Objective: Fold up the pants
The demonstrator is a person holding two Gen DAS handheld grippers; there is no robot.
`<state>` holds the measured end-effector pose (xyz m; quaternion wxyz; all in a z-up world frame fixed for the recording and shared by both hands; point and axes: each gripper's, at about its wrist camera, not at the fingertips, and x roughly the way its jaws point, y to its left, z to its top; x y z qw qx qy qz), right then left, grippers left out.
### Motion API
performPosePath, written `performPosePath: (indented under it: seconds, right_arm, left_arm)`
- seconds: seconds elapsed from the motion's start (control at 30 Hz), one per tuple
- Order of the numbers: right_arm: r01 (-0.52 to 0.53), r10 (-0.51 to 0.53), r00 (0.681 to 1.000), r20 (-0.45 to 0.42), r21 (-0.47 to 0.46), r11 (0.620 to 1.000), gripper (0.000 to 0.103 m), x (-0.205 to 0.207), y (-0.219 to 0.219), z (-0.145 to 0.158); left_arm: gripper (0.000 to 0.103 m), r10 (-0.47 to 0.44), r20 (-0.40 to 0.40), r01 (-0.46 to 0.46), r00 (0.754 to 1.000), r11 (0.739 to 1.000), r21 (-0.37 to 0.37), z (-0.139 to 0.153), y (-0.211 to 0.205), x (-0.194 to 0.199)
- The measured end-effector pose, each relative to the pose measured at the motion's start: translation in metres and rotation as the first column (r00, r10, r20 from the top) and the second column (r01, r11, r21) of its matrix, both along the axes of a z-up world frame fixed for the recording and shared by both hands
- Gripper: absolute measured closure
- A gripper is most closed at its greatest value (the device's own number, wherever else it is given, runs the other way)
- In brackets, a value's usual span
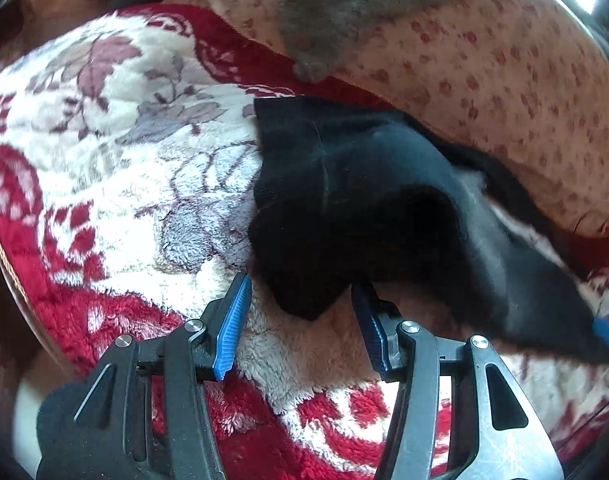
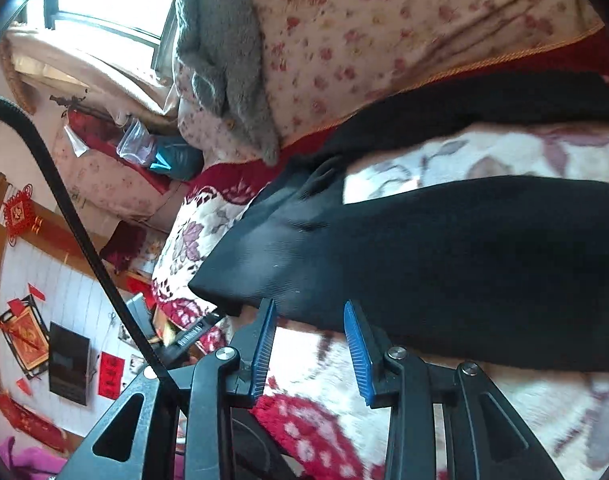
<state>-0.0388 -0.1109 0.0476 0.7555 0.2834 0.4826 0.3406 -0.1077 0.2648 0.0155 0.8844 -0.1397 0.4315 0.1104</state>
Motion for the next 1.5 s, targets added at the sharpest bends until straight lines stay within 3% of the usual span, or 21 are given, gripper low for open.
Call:
performPosePath:
  seconds: [0.13,0.27,0.37,0.47,0.57,0.63,0.7,0.8,0.9,0.97,1.07,1.2,1.3,1.33,1.4,1.47,1.5]
  right_arm:
    - [-0.07,0.07,0.998,0.009,0.002,0.998,0.067,0.01,0.028,0.006]
    - [-0.198,0.207,0.972,0.111,-0.086,0.976,0.063,0.038,0.087,0.039]
    - [-0.302,0.327,0.924,0.196,-0.144,0.942,0.059,0.06,0.137,0.062]
    - [-0.381,0.438,0.864,0.248,-0.247,0.891,0.059,0.091,0.198,0.072]
    - [-0.427,0.528,0.813,0.246,-0.363,0.828,0.059,0.119,0.251,0.065]
    - [-0.448,0.584,0.776,0.239,-0.444,0.776,0.059,0.129,0.278,0.058]
    - [-0.47,0.633,0.74,0.226,-0.5,0.728,0.059,0.139,0.303,0.049]
    - [-0.483,0.658,0.724,0.206,-0.53,0.697,0.059,0.163,0.335,0.035]
    - [-0.498,0.699,0.689,0.193,-0.574,0.65,0.059,0.172,0.358,0.024]
    - [-0.506,0.756,0.627,0.186,-0.641,0.577,0.058,0.175,0.379,0.013]
    - [-0.471,0.802,0.574,0.165,-0.735,0.488,0.057,0.183,0.403,-0.001]
    - [-0.494,0.844,0.521,0.126,-0.762,0.418,0.055,0.2,0.425,-0.019]
    - [-0.516,0.893,0.445,0.06,-0.798,0.311,0.055,0.204,0.442,-0.04]
    - [-0.527,0.902,0.427,0.055,-0.796,0.298,0.055,0.205,0.445,-0.044]
    - [-0.551,0.906,0.416,0.083,-0.77,0.323,0.061,0.209,0.444,-0.046]
    - [-0.575,0.914,0.397,0.082,-0.755,0.317,0.077,0.208,0.444,-0.049]
    - [-0.574,0.924,0.368,0.099,-0.758,0.31,0.081,0.202,0.442,-0.049]
  left_arm:
    - [0.052,0.001,0.017,-0.001,1.0,1.0,-0.011,-0.003,0.004,0.002]
    - [0.052,0.02,0.017,-0.017,1.0,0.988,-0.156,0.0,0.015,0.001]
    - [0.052,0.048,0.005,-0.043,0.999,0.939,-0.342,-0.006,0.026,-0.009]
    - [0.047,0.096,0.024,-0.074,0.995,0.885,-0.46,-0.009,0.032,-0.021]
    - [0.027,0.145,0.069,-0.077,0.987,0.807,-0.585,-0.009,0.036,-0.03]
    - [0.027,0.178,0.079,-0.091,0.981,0.776,-0.624,-0.011,0.036,-0.03]
    - [0.027,0.186,0.067,-0.103,0.98,0.771,-0.628,-0.014,0.035,-0.023]
    - [0.027,0.211,0.052,-0.127,0.976,0.746,-0.654,-0.02,0.036,-0.017]
    - [0.025,0.225,0.05,-0.14,0.973,0.751,-0.646,-0.017,0.035,-0.007]
    - [0.018,0.217,0.041,-0.139,0.975,0.746,-0.652,-0.017,0.035,0.002]
    - [0.017,0.203,0.027,-0.14,0.979,0.758,-0.638,-0.014,0.036,0.014]
    - [0.017,0.207,0.013,-0.145,0.978,0.728,-0.67,-0.013,0.047,0.022]
    - [0.017,0.199,0.022,-0.134,0.98,0.736,-0.664,-0.014,0.049,0.028]
    - [0.017,0.195,0.03,-0.128,0.98,0.748,-0.651,-0.013,0.048,0.03]
    - [0.017,0.185,0.042,-0.118,0.982,0.769,-0.628,-0.012,0.044,0.035]
    - [0.017,0.179,0.048,-0.111,0.983,0.774,-0.623,-0.013,0.042,0.037]
    - [0.017,0.181,0.051,-0.109,0.982,0.77,-0.629,-0.013,0.043,0.037]
